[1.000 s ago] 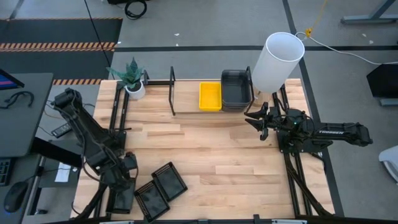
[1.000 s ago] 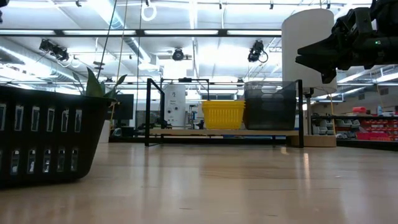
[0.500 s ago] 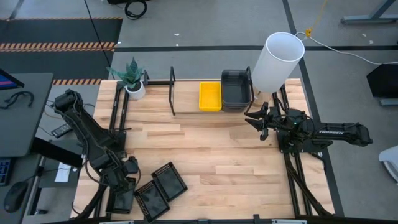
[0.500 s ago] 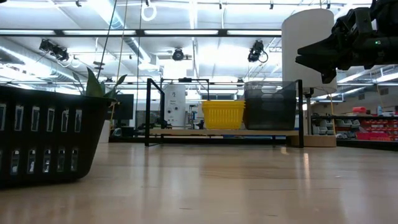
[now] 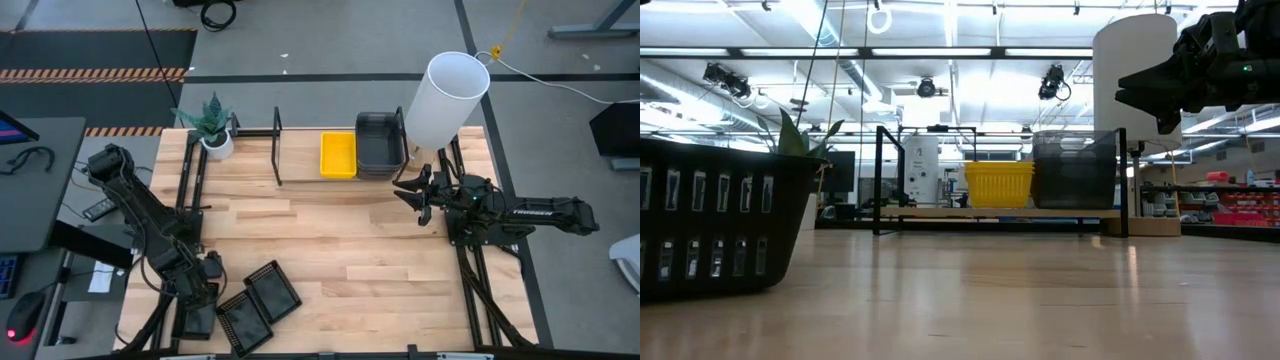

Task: Stack baskets on shelf by color
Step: Stack the left black bin on the right black bin

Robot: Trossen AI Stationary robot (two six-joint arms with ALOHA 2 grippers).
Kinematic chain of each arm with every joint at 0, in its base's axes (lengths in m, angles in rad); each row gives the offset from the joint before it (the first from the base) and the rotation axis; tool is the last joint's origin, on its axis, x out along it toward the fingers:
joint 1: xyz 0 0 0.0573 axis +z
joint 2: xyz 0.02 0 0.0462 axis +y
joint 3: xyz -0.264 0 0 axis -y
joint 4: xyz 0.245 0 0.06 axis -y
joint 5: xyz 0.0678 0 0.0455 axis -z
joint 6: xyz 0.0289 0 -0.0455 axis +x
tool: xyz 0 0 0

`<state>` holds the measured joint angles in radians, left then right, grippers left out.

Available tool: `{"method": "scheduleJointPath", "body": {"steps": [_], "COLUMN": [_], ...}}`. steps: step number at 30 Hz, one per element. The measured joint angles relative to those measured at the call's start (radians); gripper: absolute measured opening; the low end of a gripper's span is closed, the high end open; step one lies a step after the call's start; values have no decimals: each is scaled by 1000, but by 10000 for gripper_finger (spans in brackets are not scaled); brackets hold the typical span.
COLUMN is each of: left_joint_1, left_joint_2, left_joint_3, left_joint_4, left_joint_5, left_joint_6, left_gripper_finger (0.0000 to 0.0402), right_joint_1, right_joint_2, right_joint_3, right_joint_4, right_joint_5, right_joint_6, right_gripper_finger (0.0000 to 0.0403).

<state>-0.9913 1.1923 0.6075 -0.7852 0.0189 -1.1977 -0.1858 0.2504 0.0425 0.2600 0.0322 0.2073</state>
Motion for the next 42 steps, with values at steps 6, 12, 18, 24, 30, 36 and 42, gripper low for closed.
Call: {"method": "scheduleJointPath", "body": {"steps": [6,12,18,24,30,36,42], "left_joint_1": [3,42,102,153,202,235,289], "left_joint_2": [-1,-3,-43,-145,-272,-364,-388], "left_joint_3": [0,2,0,0,0,0,0], "left_joint_4": [-50,-108,-135,-178,-180,-158,-35], "left_joint_5": [-3,-14,25,60,108,153,98], "left_joint_6": [5,30,89,111,84,50,-7], "left_gripper_finger": [14,16,12,12,13,13,14], "right_joint_1": [0,0,0,0,0,0,0], "right_joint_2": [0,0,0,0,0,0,0], "right_joint_3": [0,0,0,0,0,0,0], "right_joint_4": [0,0,0,0,0,0,0], "right_joint_5": [0,0,0,0,0,0,0], "right_joint_6": [0,0,0,0,0,0,0], "right_gripper_finger": [135,135,135,135,135,135,135]}}
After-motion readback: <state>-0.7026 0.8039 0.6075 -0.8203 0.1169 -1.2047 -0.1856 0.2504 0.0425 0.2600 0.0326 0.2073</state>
